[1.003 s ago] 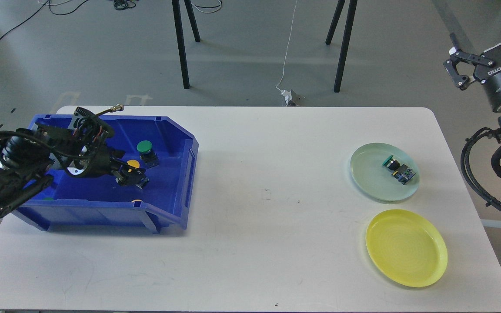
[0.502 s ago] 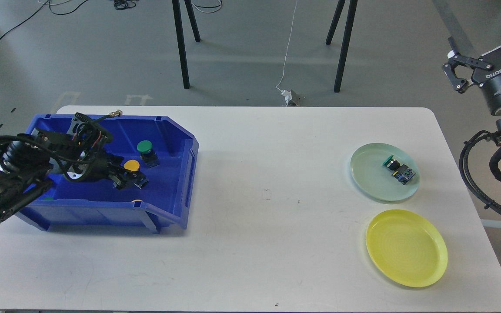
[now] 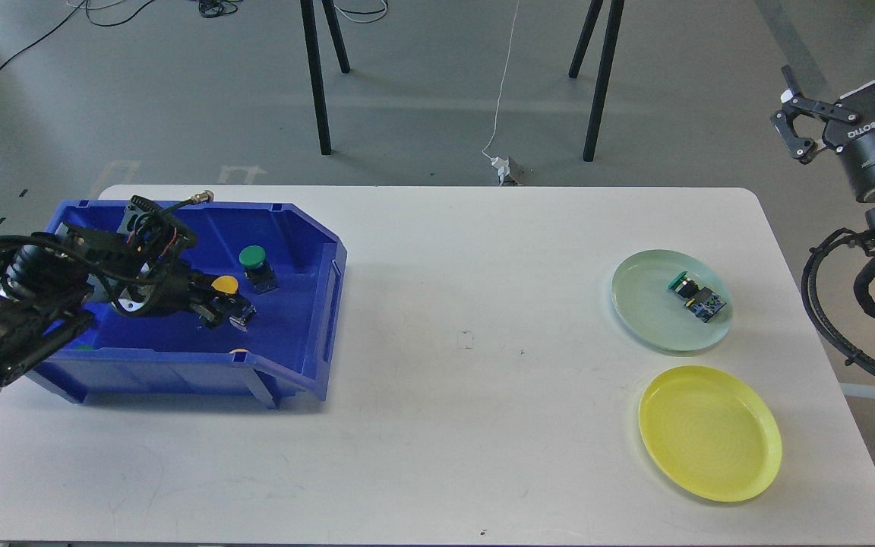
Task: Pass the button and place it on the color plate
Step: 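Reach the left gripper into the bin and grasp a yellow-capped button, then lift the yellow button with the left gripper toward the right gripper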
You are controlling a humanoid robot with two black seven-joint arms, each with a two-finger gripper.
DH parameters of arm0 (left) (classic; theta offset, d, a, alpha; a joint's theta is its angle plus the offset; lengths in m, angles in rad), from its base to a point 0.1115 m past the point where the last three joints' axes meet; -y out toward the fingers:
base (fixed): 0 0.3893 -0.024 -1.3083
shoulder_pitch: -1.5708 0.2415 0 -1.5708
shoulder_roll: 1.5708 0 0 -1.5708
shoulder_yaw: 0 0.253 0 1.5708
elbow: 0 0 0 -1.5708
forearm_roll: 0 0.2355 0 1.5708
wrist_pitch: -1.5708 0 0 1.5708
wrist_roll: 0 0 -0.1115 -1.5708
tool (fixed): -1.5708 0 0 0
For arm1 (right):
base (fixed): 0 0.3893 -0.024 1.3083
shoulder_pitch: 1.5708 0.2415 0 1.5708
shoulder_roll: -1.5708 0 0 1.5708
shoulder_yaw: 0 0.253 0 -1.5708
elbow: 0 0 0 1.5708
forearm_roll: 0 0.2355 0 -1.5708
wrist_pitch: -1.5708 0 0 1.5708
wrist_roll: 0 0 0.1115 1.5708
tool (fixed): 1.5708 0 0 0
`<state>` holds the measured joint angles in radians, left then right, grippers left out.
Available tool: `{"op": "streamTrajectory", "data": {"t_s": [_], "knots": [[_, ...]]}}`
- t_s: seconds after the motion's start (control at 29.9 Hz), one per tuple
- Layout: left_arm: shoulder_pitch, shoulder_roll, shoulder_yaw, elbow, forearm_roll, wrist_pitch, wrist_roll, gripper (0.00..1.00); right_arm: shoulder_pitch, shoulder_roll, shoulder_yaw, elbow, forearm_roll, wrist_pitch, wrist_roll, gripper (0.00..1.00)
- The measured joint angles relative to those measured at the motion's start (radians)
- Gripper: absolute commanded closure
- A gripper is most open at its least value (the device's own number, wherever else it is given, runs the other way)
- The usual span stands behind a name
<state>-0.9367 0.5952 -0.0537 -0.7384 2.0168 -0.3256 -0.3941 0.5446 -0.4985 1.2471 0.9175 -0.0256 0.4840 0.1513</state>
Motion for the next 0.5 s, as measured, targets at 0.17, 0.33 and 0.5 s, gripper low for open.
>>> {"op": "streamTrajectory", "data": {"t_s": [0.17, 0.33, 0.5], "knots": [[-0.011, 0.000, -0.007, -0.009, -0.001, -0.004, -0.025, 0.68, -0.002, 0.001, 0.000, -0.007, -0.001, -0.001, 0.000, 0.04], [-0.042, 0.041, -0.010, -0.071, -0.044, -0.009, -0.041, 0.68, -0.003, 0.002, 0.000, -0.008, -0.001, -0.001, 0.001, 0.04], [-0.095, 0.165, -0.012, -0.190, -0.053, -0.022, -0.076, 0.68, -0.004, 0.002, -0.001, -0.008, -0.001, -0.001, 0.001, 0.04]]}}
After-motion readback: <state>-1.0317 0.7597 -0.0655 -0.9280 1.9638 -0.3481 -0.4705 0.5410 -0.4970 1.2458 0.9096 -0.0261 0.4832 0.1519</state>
